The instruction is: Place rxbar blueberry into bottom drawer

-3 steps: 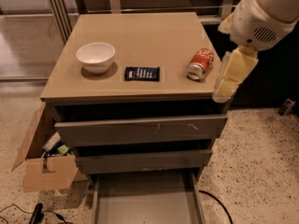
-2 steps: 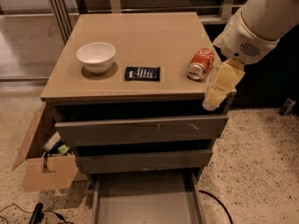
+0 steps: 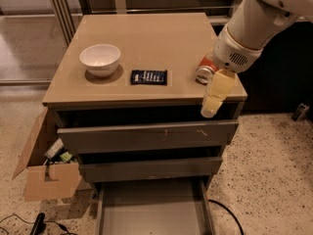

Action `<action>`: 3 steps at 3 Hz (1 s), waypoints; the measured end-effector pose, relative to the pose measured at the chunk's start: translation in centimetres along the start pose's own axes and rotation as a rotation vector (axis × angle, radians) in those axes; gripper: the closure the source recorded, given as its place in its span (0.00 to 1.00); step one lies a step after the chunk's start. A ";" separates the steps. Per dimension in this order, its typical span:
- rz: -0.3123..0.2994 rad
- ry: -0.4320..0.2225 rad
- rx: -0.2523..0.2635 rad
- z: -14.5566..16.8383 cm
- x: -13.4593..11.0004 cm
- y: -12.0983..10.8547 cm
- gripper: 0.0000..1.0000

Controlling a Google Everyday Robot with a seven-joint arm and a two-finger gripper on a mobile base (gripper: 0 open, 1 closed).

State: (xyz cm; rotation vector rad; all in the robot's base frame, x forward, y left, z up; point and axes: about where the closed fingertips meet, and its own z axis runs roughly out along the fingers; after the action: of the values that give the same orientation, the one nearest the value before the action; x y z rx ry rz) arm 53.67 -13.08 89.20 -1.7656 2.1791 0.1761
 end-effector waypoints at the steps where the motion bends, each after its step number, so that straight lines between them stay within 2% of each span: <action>1: -0.032 -0.077 0.054 0.6 -2.5 -2.1 0.00; 2: -0.067 -0.190 0.122 0.6 -5.6 -5.4 0.00; 3: -0.071 -0.289 0.157 0.4 -8.0 -8.6 0.00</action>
Offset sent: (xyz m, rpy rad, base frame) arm 0.1233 0.0689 0.0602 0.3079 -0.3517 0.0702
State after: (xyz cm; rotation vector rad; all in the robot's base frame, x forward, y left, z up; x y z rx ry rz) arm 63.46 -7.49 92.44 -1.6173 1.8718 0.2219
